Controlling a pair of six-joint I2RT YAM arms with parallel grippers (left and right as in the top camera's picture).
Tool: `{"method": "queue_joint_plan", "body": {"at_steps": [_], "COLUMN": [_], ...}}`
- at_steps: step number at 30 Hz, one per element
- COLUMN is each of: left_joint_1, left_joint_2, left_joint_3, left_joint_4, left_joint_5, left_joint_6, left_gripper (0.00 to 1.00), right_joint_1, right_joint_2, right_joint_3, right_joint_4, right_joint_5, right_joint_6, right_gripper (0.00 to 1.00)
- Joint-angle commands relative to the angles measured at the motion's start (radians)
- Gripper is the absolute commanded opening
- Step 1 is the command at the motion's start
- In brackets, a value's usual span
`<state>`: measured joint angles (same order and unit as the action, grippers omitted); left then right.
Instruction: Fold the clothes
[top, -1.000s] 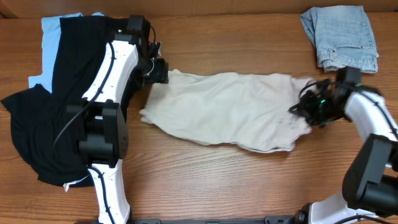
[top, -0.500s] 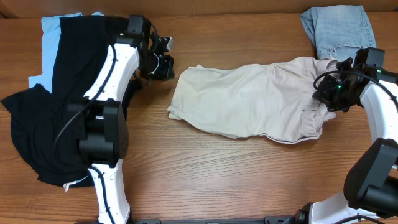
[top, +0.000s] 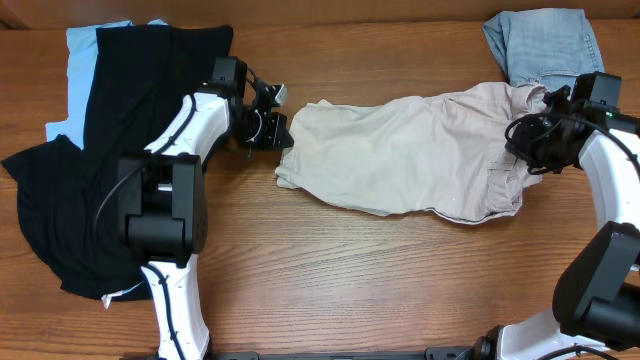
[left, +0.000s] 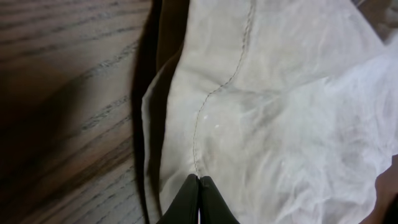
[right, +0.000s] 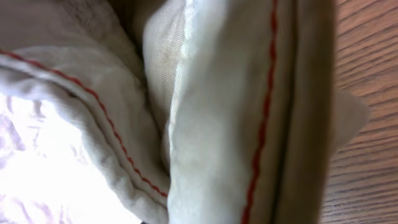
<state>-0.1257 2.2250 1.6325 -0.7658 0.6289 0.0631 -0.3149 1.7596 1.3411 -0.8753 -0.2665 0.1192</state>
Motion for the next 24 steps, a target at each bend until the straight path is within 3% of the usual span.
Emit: {"method": "queue_joint_plan", "body": {"at_steps": [1, 8, 15, 24], "left_joint_1": [-0.013, -0.014, -0.021, -0.034], "left_joint_2": [0.039, 0.097, 0.115, 0.115], "left_joint_3": [-0.008, -0.009, -0.009, -0.009], "left_joint_4": [0.013, 0.022, 0.021, 0.019], "left_joint_5": [0.043, -0.037, -0.051, -0.085], "left_joint_6": [0.015, -0.134, -0.154, -0.176], "left_gripper": [0.04, 0.04, 0.04, 0.04], "right_joint_1": [0.028, 0.113, 0.221, 0.313], "right_joint_2": [-0.018, -0.018, -0.019, -0.020], "right_joint_3": [0.035, 0.035, 0.070, 0.444], "right_joint_4": [0.014, 0.020, 0.000, -0.276], "right_joint_5": [-0.023, -0.021, -0.015, -0.002], "right_joint_6": [0.012, 0.056, 0.122, 0.132], "right_gripper": [0.04, 0.04, 0.04, 0.04]}}
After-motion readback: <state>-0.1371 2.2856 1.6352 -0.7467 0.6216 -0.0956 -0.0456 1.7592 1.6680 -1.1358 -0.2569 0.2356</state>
